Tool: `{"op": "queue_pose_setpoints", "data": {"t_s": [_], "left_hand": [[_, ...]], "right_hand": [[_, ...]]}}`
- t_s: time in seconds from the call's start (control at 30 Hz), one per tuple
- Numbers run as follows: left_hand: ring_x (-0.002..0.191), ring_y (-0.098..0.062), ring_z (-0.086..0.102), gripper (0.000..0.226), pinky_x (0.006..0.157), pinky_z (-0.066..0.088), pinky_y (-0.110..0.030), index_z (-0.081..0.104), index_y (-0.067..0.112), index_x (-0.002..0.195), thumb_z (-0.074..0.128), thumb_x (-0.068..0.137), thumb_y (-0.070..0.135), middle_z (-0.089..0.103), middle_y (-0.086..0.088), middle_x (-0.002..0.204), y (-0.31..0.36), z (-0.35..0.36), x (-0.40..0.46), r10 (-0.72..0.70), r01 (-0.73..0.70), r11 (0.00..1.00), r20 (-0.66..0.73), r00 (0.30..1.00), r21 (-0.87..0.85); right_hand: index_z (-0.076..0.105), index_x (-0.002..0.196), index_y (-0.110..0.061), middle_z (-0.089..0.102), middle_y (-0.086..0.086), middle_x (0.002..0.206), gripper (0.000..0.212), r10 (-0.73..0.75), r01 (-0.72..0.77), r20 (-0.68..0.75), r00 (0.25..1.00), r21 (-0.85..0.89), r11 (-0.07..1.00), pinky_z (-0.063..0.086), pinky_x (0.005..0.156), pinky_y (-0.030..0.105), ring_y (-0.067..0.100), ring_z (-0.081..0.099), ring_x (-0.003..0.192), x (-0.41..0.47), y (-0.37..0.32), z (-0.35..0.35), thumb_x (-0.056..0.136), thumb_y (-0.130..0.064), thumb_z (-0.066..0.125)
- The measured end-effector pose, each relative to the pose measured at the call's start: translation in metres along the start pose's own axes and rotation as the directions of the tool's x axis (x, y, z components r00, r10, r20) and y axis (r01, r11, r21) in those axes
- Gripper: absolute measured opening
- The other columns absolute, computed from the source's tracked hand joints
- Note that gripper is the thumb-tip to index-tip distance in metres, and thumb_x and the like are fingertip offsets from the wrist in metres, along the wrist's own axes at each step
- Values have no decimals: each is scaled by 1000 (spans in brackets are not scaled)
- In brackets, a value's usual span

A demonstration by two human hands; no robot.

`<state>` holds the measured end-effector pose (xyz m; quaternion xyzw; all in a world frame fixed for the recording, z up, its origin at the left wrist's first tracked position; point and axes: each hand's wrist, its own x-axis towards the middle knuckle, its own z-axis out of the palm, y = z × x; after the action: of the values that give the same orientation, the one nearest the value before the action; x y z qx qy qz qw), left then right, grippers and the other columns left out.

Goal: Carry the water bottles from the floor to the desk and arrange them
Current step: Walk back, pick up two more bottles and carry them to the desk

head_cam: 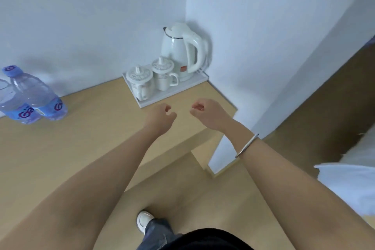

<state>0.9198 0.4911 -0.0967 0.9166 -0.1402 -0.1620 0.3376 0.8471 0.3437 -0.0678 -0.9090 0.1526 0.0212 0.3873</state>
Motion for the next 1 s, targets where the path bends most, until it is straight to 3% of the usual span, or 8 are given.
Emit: {"op": "queue_pose_setpoints", "data": {"t_s": [0.3,0.57,0.77,0.9,1.0], "left_hand": [[116,-22,52,40,86,36,-25,51,11,129,48,93,28,53,-4,133,129,137,-46,258,-280,957,231,938,69],[119,-19,50,36,87,35,-23,54,15,126,49,93,28,53,-1,132,220,224,-48,365,-432,898,404,839,85],[117,-19,50,34,89,33,-22,56,12,122,50,93,28,55,-2,129,302,285,-14,480,-608,788,525,703,95],[93,-13,48,28,81,34,-22,57,8,115,48,93,22,58,-2,111,367,324,16,539,-701,710,594,597,61],[92,-13,48,28,80,38,-24,57,8,114,49,93,24,57,-2,109,419,346,46,574,-766,641,638,513,39]], "right_hand": [[51,127,-11,54,3,128,37,224,-241,-95,970,-245,939,42,95,32,20,50,117,-127,142,-105,95,-31,46],[51,127,-13,53,3,130,38,386,-422,-228,894,-138,896,43,94,33,20,50,116,-181,222,-160,94,-31,47],[57,113,-7,60,8,115,28,512,-549,-325,795,-28,835,48,89,39,25,57,104,-175,275,-213,93,-25,48],[55,115,-10,58,6,116,29,552,-612,-357,754,-75,787,46,86,31,23,56,103,-156,314,-258,94,-30,49],[53,112,-12,56,5,116,27,588,-653,-366,722,-78,754,42,80,27,20,55,92,-136,342,-299,94,-31,48]]}}
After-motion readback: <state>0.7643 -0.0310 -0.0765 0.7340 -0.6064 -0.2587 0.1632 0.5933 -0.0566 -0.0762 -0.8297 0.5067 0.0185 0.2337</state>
